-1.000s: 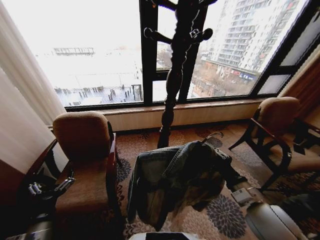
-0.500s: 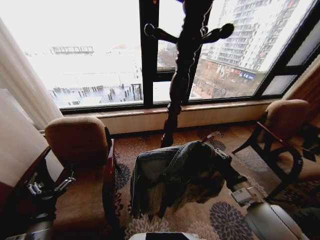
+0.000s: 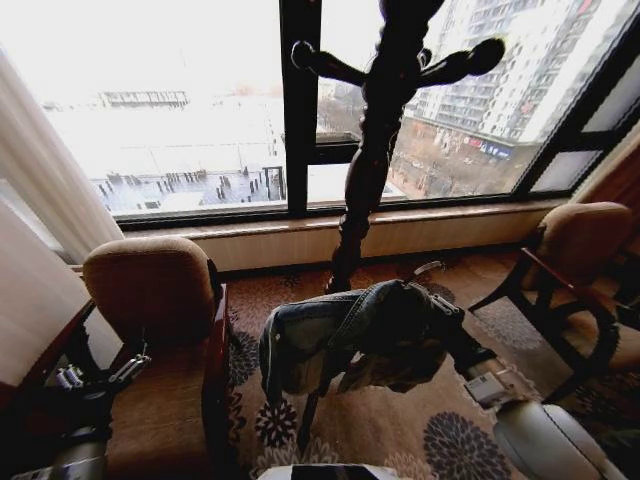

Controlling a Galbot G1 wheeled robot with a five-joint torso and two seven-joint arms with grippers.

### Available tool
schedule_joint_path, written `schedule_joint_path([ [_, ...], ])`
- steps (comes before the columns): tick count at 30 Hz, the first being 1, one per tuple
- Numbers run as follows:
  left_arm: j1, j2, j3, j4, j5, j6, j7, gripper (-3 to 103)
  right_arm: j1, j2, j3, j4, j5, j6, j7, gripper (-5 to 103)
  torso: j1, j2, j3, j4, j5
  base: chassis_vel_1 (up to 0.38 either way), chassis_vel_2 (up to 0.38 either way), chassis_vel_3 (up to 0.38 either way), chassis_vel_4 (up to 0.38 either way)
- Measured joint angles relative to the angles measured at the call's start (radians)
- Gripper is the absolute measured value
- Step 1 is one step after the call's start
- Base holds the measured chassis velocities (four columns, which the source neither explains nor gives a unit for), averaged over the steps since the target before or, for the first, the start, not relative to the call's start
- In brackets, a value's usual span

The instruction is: Pick up the clothes from the bed and hang them on the clothes hanger.

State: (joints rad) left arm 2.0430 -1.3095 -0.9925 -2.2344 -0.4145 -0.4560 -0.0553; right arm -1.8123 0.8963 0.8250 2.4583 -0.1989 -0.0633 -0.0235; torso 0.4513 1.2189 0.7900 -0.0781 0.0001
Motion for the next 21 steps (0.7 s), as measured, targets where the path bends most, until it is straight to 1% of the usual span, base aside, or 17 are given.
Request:
schedule_joint_path([
  [4, 0.0, 0.0, 0.0, 0.0, 0.0, 0.0, 0.0, 100, 0.001, -0.017, 0.021, 0.02, 0.023, -0.01, 0.0, 20, 0.0, 0.0, 0.0, 0.0, 0.0, 0.0, 0.0, 0.0, 0.0],
  [5, 0.0, 0.0, 0.0, 0.0, 0.0, 0.0, 0.0, 100, 0.001, -0.045, 0.07, 0.042, 0.071, -0.016, 0.001, 20, 0.0, 0.0, 0.0, 0.0, -0.0002, 0.0, 0.0, 0.0, 0.0],
  [6, 0.0, 0.0, 0.0, 0.0, 0.0, 0.0, 0.0, 100, 0.001, -0.055, 0.088, 0.043, 0.094, -0.019, 0.001, 20, 0.0, 0.0, 0.0, 0.0, -0.0001, 0.0, 0.0, 0.0, 0.0],
  [7, 0.0, 0.0, 0.0, 0.0, 0.0, 0.0, 0.0, 100, 0.002, -0.065, 0.102, 0.043, 0.113, -0.023, 0.002, 20, 0.0, 0.0, 0.0, 0.0, -0.0001, 0.0, 0.0, 0.0, 0.0],
  [8, 0.0, 0.0, 0.0, 0.0, 0.0, 0.0, 0.0, 100, 0.002, -0.065, 0.102, 0.043, 0.113, -0.023, 0.002, 20, 0.0, 0.0, 0.0, 0.0, -0.0001, 0.0, 0.0, 0.0, 0.0],
  [12, 0.0, 0.0, 0.0, 0.0, 0.0, 0.0, 0.0, 100, 0.014, -0.106, 0.153, 0.044, 0.184, -0.04, 0.001, 20, 0.0, 0.0, 0.0, 0.0, 0.0001, 0.0, 0.0, 0.0, 0.0],
  [21, 0.0, 0.0, 0.0, 0.0, 0.0, 0.0, 0.0, 100, 0.029, -0.149, 0.208, 0.044, 0.254, -0.048, -0.009, 20, 0.0, 0.0, 0.0, 0.0, 0.0, 0.0, 0.0, 0.0, 0.0],
])
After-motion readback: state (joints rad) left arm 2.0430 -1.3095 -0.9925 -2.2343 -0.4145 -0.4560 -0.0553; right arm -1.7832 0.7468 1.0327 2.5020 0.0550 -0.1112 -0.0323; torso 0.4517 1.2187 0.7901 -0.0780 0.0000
